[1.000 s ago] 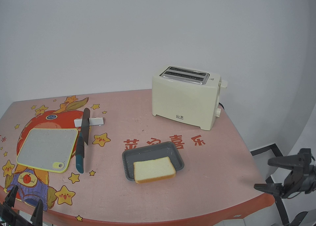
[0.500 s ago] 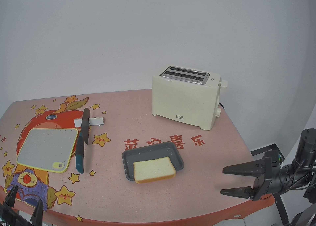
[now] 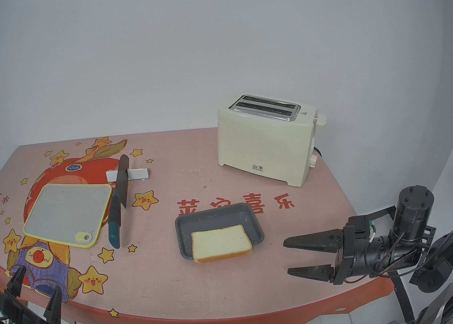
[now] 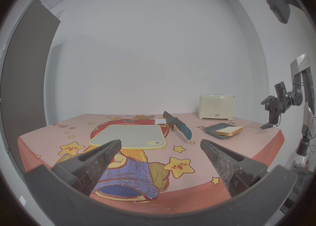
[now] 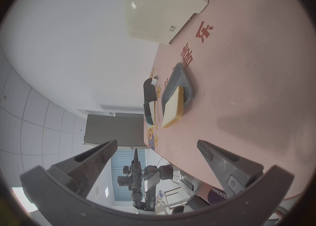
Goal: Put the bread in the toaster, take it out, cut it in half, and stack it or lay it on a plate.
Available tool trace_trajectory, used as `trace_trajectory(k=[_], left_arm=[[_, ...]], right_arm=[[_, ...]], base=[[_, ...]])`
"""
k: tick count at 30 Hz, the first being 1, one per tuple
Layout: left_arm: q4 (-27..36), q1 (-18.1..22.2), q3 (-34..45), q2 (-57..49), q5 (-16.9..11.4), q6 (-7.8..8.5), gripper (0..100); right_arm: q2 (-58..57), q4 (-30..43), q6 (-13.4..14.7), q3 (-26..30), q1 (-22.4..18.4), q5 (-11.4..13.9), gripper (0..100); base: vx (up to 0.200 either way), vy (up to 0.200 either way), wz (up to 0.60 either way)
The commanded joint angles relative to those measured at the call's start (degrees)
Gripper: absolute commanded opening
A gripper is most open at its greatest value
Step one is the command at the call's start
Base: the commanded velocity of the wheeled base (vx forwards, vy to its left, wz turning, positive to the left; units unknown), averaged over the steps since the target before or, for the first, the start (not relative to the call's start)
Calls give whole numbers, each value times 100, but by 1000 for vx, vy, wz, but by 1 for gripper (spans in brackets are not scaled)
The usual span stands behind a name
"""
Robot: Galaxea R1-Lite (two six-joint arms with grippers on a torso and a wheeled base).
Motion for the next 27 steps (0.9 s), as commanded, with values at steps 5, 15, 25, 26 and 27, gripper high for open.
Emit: trace_trajectory(k=[5, 15, 25, 26, 27], left_arm=[[3, -9, 92, 1, 1, 0, 100], [3, 0, 92, 1, 1, 0, 100], [3, 0, 92, 1, 1, 0, 100], [3, 0, 92, 1, 1, 0, 100], [3, -9, 92, 1, 1, 0, 100]], right_arm=[[630, -88, 435, -549, 49, -221, 100], [991, -96, 514, -866, 128, -230, 100], [1158, -88, 531, -1112, 233, -239, 100], [1237, -96, 523, -1156, 268, -239, 100], [1289, -96, 523, -1208, 286, -239, 100]], base=[[0, 0, 0], [0, 0, 0], [0, 0, 0], [0, 0, 0], [0, 0, 0]])
